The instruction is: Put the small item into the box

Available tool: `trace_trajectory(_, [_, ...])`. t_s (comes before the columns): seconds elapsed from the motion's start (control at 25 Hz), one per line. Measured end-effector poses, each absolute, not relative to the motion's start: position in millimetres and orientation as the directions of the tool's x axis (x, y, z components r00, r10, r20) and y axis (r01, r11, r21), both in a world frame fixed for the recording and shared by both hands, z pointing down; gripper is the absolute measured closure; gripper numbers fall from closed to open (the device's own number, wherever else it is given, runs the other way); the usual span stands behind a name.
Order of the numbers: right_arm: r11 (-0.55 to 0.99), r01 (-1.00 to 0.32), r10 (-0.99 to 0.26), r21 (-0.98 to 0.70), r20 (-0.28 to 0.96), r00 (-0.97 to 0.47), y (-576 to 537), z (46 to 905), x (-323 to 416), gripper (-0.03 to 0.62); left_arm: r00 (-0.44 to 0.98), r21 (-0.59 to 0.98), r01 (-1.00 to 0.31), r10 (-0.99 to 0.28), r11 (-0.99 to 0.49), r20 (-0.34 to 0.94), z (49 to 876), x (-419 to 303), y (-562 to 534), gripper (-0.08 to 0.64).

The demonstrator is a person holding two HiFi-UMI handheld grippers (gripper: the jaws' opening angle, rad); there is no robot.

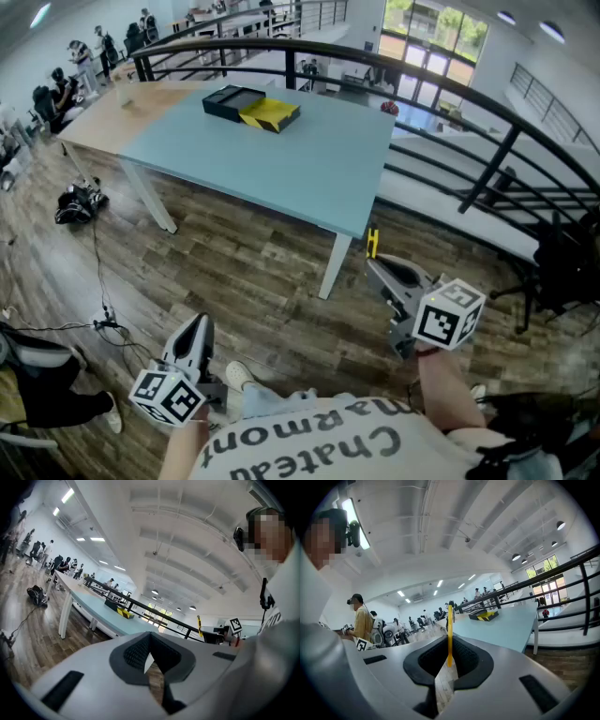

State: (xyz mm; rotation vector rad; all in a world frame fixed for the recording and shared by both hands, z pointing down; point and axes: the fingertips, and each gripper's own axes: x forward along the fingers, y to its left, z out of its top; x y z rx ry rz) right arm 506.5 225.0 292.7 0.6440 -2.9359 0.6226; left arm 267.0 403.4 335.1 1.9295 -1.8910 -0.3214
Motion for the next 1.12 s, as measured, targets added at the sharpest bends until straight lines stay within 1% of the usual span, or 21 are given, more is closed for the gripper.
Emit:
trace_trajectory(0.28, [0.837,-0.412,-0.383,-0.360,0.153,-0.911,229,288,494,0.541,0.046,0.445,-0.895,-0.993,0.006,0.106,330,258,403,0.557])
trace_trajectory(0.56, [0.846,-0.420,-0.390,-0.328,0.156,-0.908,224,275,469,0.541,0.043,0.456,-0.890,-0.995,0.005,0.095,320,234,403,0.557])
trace_trajectory(0.84, [0.844,-0.444,-0.416,-0.302,0.153,-0.896,194,264,401,0.541,0.050,0.477,-0.879,-0.996,-0.012,0.067,316,159,370,0.557])
trace_trajectory(1.12, [0.836,-0.427,-0.423,-0.345,0.091,-0.901,166,246,334,0.541,0.082,0.443,-0.894,-0.997,-0.070,0.007,290,94,335,0.557])
